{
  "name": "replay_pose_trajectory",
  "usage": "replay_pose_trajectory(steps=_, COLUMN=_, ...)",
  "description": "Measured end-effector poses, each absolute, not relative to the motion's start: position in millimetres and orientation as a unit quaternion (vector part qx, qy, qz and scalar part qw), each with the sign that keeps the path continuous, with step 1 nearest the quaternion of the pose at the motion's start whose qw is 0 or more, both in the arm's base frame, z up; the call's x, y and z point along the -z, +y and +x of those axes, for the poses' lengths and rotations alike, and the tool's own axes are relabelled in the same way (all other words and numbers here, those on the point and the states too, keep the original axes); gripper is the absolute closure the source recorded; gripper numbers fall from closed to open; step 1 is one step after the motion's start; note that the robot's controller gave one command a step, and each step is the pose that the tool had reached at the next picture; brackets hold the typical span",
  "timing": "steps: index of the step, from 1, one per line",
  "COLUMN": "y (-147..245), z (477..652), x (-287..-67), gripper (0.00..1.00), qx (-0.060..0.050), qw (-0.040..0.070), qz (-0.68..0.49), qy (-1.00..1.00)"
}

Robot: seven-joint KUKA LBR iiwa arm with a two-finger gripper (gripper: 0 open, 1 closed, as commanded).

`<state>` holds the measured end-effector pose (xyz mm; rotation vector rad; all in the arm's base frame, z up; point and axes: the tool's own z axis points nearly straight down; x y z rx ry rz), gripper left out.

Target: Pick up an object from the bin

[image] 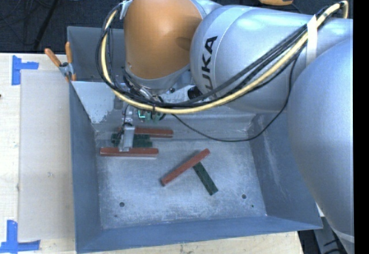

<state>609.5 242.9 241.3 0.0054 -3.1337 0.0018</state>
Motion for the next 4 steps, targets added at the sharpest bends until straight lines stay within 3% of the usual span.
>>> replay_pose_trajectory(steps=1, y=241, z=611.1, x=-247, gripper=0.00, qx=0.000, qw=0.000, qz=-0.001, qy=-1.000)
replay_pose_trajectory(steps=2, y=215, z=610.7, x=-175, gripper=0.00, qx=0.001, qw=-0.002, qz=0.000, qy=-1.000)
replay_pose_trajectory(steps=3, y=163, z=621.8, x=-160, gripper=0.00, qx=-0.001, qw=0.000, qz=0.004, qy=-1.000)
replay_pose_trajectory(steps=4, y=170, z=621.9, x=-160, gripper=0.00, qx=0.000, qw=-0.001, qz=-0.052, qy=-0.999)
